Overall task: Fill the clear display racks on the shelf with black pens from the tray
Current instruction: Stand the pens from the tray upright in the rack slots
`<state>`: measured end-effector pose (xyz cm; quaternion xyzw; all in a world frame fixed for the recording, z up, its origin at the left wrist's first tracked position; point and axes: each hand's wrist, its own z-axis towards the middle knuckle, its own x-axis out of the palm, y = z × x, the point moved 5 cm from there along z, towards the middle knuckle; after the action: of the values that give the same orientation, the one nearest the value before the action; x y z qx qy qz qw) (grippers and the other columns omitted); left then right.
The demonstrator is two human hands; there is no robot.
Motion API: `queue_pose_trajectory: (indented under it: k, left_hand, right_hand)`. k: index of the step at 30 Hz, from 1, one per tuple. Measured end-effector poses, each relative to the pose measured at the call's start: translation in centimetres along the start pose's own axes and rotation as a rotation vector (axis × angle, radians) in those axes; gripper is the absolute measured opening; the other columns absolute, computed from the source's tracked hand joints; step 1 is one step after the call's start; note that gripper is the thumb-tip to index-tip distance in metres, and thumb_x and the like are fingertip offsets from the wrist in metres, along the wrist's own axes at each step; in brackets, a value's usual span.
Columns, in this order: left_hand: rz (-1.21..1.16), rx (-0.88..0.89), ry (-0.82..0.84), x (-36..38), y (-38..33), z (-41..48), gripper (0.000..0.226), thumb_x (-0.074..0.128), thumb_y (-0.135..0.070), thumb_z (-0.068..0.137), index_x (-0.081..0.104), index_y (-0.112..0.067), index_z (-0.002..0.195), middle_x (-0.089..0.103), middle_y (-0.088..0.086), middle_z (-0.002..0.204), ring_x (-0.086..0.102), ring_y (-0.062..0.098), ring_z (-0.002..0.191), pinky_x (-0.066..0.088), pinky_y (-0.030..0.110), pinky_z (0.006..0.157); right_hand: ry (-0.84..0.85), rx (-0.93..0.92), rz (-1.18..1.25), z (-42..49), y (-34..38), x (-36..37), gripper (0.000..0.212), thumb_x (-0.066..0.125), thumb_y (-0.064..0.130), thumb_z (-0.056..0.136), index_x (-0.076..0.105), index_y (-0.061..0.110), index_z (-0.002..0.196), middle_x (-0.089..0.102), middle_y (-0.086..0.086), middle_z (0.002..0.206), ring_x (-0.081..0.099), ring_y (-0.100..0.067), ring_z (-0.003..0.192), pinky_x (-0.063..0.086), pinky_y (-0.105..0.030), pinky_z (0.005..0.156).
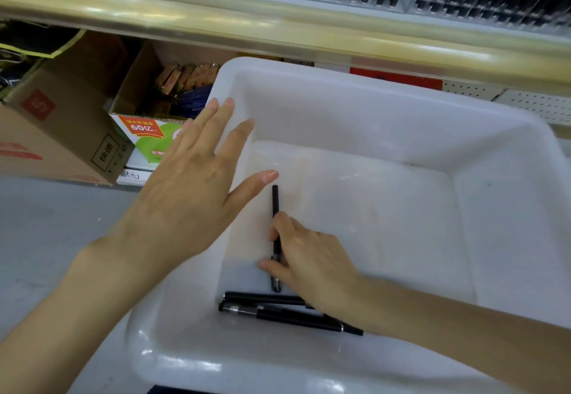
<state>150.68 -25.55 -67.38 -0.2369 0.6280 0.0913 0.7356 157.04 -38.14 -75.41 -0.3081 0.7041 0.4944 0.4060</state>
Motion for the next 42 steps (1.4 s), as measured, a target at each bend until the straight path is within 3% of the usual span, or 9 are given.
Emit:
queue_pose_trajectory:
  k: [4, 7, 12, 17, 22, 30, 34, 38, 42]
  left_hand:
    - [0.011, -0.007, 0.054, -0.2, -0.6, 1.7, 0.082, 0.014, -0.069, 0.087, 0.023, -0.019, 0.151, 0.007, 0.009, 0.161, -0.001, 0.021, 0.149, 0.000, 0.034, 0.113]
    - [0.009, -0.019, 0.099, -0.6, -0.9, 4.3, 0.086, 0.015, -0.068, 0.083, 0.018, -0.017, 0.152, 0.000, 0.008, 0.162, -0.005, 0.020, 0.148, -0.002, 0.038, 0.117]
    - [-0.043, 0.071, 0.127, -0.5, -3.3, 8.5, 0.077, 0.029, -0.056, 0.095, 0.010, -0.008, 0.153, -0.003, 0.008, 0.162, -0.006, 0.018, 0.148, -0.004, 0.037, 0.120]
    - [-0.050, 0.181, 0.166, 1.0, -6.3, 10.4, 0.082, 0.029, -0.057, 0.096, -0.001, -0.006, 0.153, -0.001, 0.009, 0.162, -0.004, 0.017, 0.148, -0.002, 0.037, 0.120]
    - [0.018, 0.229, 0.160, 2.1, -6.9, 10.6, 0.082, 0.027, -0.058, 0.095, 0.000, -0.006, 0.152, -0.002, 0.008, 0.162, -0.007, 0.018, 0.148, -0.006, 0.039, 0.120]
    - [0.125, 0.246, 0.133, 2.9, -6.7, 10.4, 0.090, 0.023, -0.066, 0.091, -0.006, -0.006, 0.152, -0.007, 0.009, 0.161, -0.011, 0.021, 0.148, -0.006, 0.042, 0.120]
    - [0.129, 0.260, 0.108, 3.1, -6.7, 10.2, 0.091, 0.024, -0.066, 0.091, -0.006, -0.006, 0.152, -0.007, 0.009, 0.161, -0.010, 0.021, 0.148, -0.006, 0.042, 0.120]
    - [0.139, 0.257, 0.108, 3.2, -6.7, 10.4, 0.092, 0.023, -0.067, 0.090, -0.006, -0.006, 0.152, -0.007, 0.009, 0.161, -0.010, 0.021, 0.148, -0.006, 0.042, 0.120]
    - [0.139, 0.262, 0.111, 3.3, -6.6, 10.4, 0.093, 0.022, -0.067, 0.089, -0.006, -0.006, 0.152, -0.007, 0.010, 0.161, -0.011, 0.021, 0.148, -0.007, 0.042, 0.120]
  right_hand:
    - [0.045, 0.056, 0.171, 0.1, -1.6, -0.6, 0.038, 0.062, 0.029, 0.090, 0.038, 0.021, 0.119, 0.040, 0.010, 0.104, 0.044, -0.012, 0.079, 0.041, -0.032, 0.069]
    - [0.097, 0.101, 0.320, 0.5, -2.9, -1.2, 0.046, 0.066, 0.011, 0.084, 0.044, 0.020, 0.123, 0.046, 0.008, 0.097, 0.048, -0.009, 0.080, 0.046, -0.024, 0.077]
    - [0.293, 0.102, 0.354, -1.1, -3.1, -1.2, 0.030, 0.060, -0.006, 0.080, 0.064, 0.012, 0.104, 0.052, 0.013, 0.082, 0.051, -0.004, 0.070, 0.042, -0.009, 0.067]
    - [0.342, -0.065, 0.155, -3.2, -2.2, -0.7, 0.011, 0.053, 0.016, 0.096, 0.061, 0.014, 0.103, 0.046, 0.009, 0.096, 0.039, -0.003, 0.090, 0.033, -0.015, 0.082]
    - [0.557, -0.014, 0.070, -4.9, -1.1, -0.4, 0.031, 0.046, 0.040, 0.098, 0.053, 0.011, 0.104, 0.053, -0.008, 0.110, 0.049, -0.023, 0.103, 0.035, -0.032, 0.088]
    - [0.631, 0.023, 0.113, -5.1, -1.0, -0.2, 0.039, 0.037, 0.048, 0.099, 0.050, 0.011, 0.101, 0.053, -0.010, 0.106, 0.048, -0.024, 0.095, 0.040, -0.036, 0.086]
    - [0.544, 0.059, 0.123, -5.6, -0.7, 0.8, 0.037, 0.037, 0.050, 0.099, 0.046, 0.016, 0.107, 0.053, -0.009, 0.120, 0.049, -0.025, 0.111, 0.039, -0.032, 0.093]
    - [0.573, 0.089, 0.199, -5.2, -1.4, 0.6, 0.028, 0.042, 0.049, 0.098, 0.042, 0.022, 0.094, 0.056, -0.009, 0.105, 0.053, -0.026, 0.099, 0.041, -0.033, 0.083]
    - [0.607, 0.184, 0.470, -4.9, -2.7, -1.6, 0.022, 0.051, 0.038, 0.097, 0.047, 0.022, 0.082, 0.054, 0.005, 0.071, 0.053, -0.013, 0.067, 0.043, -0.025, 0.065]
